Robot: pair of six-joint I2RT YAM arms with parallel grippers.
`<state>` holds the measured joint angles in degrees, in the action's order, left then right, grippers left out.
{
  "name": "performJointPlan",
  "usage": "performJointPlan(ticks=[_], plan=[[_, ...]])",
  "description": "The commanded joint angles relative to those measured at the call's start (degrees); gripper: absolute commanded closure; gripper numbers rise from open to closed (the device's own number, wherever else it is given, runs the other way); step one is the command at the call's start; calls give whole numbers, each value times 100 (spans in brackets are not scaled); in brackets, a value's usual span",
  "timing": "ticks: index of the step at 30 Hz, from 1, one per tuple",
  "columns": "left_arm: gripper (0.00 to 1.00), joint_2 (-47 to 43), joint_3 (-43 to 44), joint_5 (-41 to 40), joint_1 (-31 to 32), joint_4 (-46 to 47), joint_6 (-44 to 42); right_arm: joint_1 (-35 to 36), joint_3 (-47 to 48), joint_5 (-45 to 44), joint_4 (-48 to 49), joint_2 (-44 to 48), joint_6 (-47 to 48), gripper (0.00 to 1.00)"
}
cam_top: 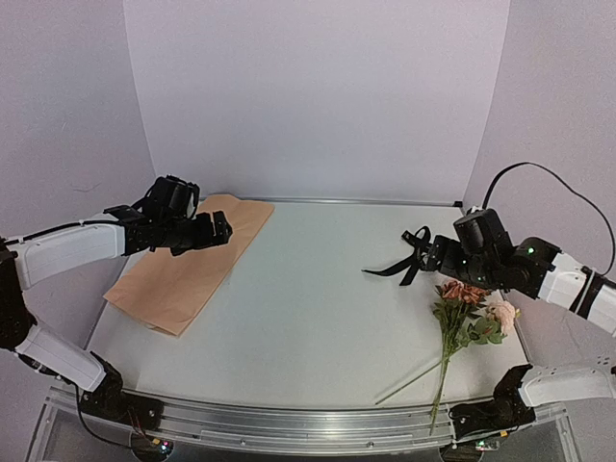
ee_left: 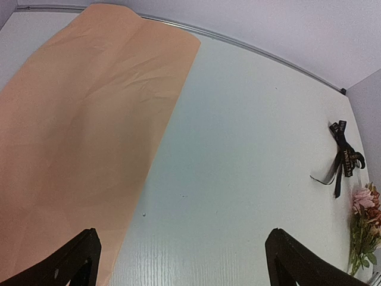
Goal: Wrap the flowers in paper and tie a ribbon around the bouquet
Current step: Pick up the corner of the folded wrapping paper at the center of the board.
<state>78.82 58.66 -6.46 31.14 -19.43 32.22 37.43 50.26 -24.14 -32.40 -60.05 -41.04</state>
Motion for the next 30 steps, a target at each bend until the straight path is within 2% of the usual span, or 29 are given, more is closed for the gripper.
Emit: performJointPlan(ticks=[1,6,12,18,23,30], plan=[[0,-30,417,-145,-149,-208,337,1,216,79,-81,46,39,2],[0,-401,-63,-495,-463,-692,1124,2,276,309,-152,-48,190,2],[0,-1676,-1486,-572,-1203,-1077,2456,5,301,776,-119,-343,267,2],[0,-2569,-2019,-1243,-1473,-2021,3096,7,266,1164,107,-689,382,2],[0,-2602,-2411,-1284,-1581,-2107,3464,1,232,1254,216,-745,512,2],[0,-2349,-2911,-925,-1810,-1591,3708,1,94,1206,287,-557,607,2]])
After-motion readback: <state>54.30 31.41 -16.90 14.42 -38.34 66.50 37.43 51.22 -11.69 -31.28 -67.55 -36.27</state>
